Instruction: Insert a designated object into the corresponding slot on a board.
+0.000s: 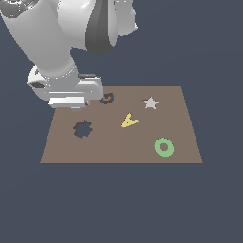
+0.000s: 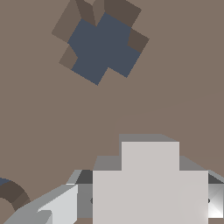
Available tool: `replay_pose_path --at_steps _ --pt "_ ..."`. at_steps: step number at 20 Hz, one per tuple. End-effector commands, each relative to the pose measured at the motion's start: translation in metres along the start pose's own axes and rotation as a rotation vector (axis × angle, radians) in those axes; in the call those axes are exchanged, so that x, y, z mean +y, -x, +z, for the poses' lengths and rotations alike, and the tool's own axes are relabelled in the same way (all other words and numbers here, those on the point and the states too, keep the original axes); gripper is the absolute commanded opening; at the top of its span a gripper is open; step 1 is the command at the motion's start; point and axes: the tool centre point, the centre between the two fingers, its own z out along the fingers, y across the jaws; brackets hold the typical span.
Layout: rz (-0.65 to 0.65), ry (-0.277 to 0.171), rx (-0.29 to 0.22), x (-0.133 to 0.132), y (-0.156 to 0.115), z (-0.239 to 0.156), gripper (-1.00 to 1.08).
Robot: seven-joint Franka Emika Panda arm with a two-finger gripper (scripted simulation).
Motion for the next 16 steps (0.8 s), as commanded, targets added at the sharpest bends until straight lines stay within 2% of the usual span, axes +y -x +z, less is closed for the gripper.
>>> replay_pose_path --at_steps 1,9,16 --pt "-0.04 0.0 0.001 0.001 -0.004 -0.001 -1.0" --pt "-0.245 0.001 0.001 0.005 -0.025 -0.003 -1.0" --pt "-0.515 0.001 0.001 0.002 -0.053 -0.005 -1.0"
